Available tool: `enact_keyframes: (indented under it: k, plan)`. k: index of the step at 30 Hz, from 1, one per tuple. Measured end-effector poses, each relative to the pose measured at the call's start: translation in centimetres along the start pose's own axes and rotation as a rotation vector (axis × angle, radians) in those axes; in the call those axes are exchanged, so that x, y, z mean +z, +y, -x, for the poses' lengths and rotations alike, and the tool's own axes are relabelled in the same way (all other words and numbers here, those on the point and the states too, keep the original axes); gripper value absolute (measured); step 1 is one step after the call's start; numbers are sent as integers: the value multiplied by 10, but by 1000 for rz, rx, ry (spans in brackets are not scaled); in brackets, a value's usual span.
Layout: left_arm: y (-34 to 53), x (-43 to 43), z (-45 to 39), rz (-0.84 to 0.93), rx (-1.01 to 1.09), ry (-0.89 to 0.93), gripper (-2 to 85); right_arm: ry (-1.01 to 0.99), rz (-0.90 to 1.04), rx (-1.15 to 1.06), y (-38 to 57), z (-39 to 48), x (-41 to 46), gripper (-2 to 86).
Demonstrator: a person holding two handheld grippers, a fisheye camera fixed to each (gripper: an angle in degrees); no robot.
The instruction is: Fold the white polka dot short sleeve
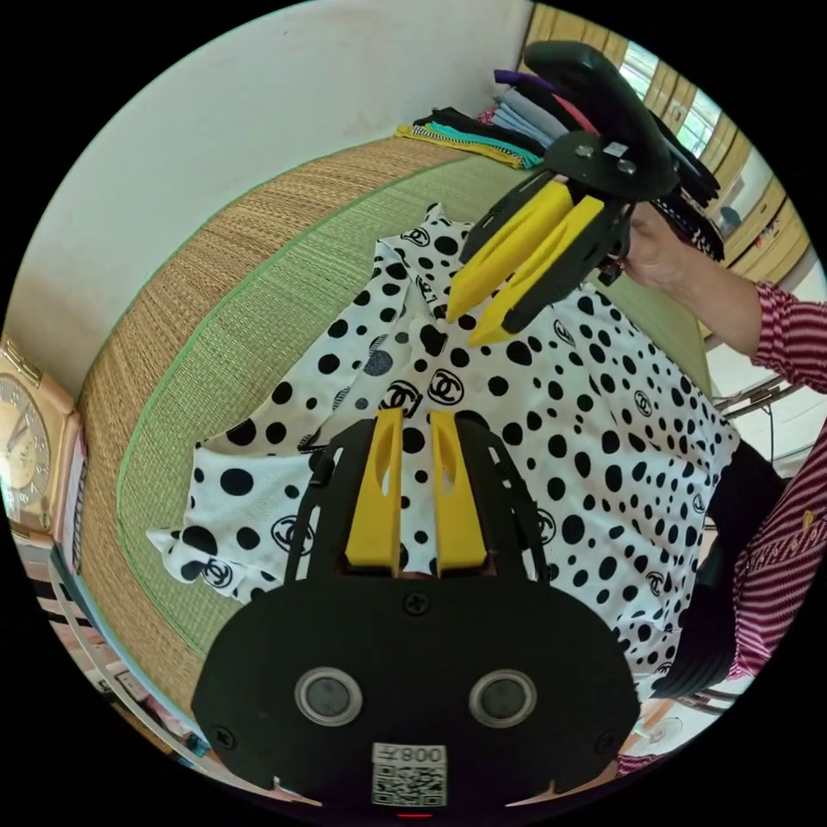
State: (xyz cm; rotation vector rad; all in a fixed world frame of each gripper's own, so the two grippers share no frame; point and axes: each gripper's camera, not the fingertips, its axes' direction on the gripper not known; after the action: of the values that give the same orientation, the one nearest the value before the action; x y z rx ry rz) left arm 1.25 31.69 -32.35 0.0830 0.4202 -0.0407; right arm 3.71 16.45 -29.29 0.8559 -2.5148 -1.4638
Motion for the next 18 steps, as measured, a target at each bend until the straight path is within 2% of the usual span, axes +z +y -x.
enact_keyframes:
  k: [4, 10, 18]
  plan:
    - [-15, -10, -2, 9, 6, -15, 21, 39, 63, -112, -36, 22, 23, 85]
    - [-31, -40, 13, -61, -36, 97, 12, 50, 124, -192, -73, 36, 49, 73]
    - [-61, -68, 25, -95, -15, 126, 57, -9, 211, -273, -112, 37, 62, 13]
